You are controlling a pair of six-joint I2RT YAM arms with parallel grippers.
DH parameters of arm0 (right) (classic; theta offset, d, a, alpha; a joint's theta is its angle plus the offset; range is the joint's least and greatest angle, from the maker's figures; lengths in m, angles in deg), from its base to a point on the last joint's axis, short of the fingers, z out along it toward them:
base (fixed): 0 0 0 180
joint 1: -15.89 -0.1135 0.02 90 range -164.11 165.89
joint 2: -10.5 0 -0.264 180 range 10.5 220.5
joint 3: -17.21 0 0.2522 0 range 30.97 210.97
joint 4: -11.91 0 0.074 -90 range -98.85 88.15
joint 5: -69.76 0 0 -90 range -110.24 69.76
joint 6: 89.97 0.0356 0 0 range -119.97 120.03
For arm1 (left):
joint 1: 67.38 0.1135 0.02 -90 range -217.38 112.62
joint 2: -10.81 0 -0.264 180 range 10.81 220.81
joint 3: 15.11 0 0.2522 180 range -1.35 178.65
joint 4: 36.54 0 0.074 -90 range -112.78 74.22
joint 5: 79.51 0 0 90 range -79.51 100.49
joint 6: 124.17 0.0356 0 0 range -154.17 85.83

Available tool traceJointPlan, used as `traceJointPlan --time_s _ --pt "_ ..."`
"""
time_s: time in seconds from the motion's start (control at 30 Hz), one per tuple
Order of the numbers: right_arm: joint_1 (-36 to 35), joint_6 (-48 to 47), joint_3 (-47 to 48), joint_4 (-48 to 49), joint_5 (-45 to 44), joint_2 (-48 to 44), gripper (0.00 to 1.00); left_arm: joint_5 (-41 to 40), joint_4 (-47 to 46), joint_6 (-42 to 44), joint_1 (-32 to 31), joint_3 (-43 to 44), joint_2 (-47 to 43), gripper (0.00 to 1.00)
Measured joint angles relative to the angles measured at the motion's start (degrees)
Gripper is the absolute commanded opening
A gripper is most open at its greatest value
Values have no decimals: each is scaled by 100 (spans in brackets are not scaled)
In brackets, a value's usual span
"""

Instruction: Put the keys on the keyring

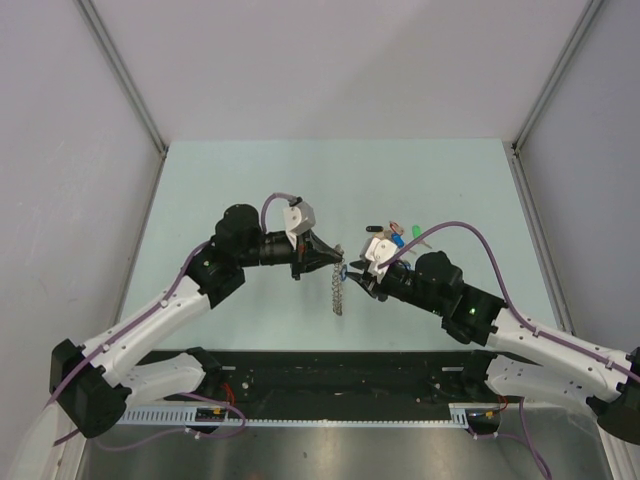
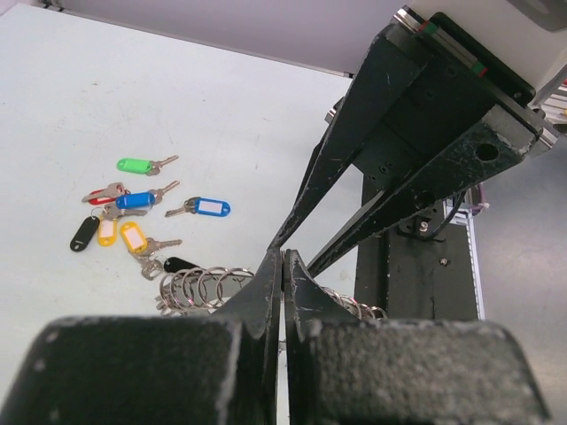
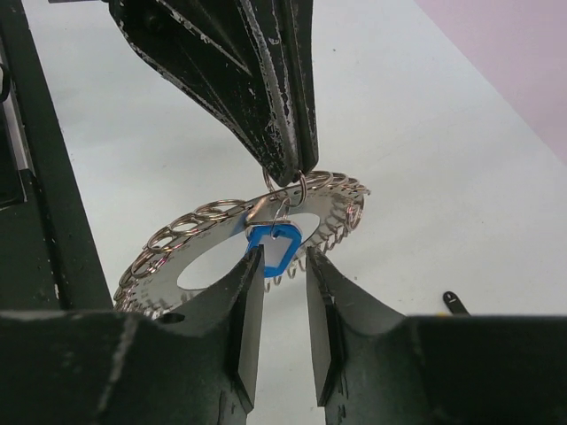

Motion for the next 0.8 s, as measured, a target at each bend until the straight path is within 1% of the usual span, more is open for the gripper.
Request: traceJointPlan --time_s 0.23,0.37,0.4,0.63,0.8 --pt "44 72 0 61 52 -2 40 -59 -70 -35 0 -76 -13 0" --pt "98 116 0 87 92 -4 43 -240 -74 -46 0 -164 -50 0" --pt "118 133 0 87 94 -9 46 -293 -74 -48 0 -170 -52 0" --pt "315 225 0 57 11 -195 54 -1058 -83 -101 63 -391 -219 0" --pt "428 269 0 -33 -131 -352 56 -1451 -87 -286 411 -656 -350 0"
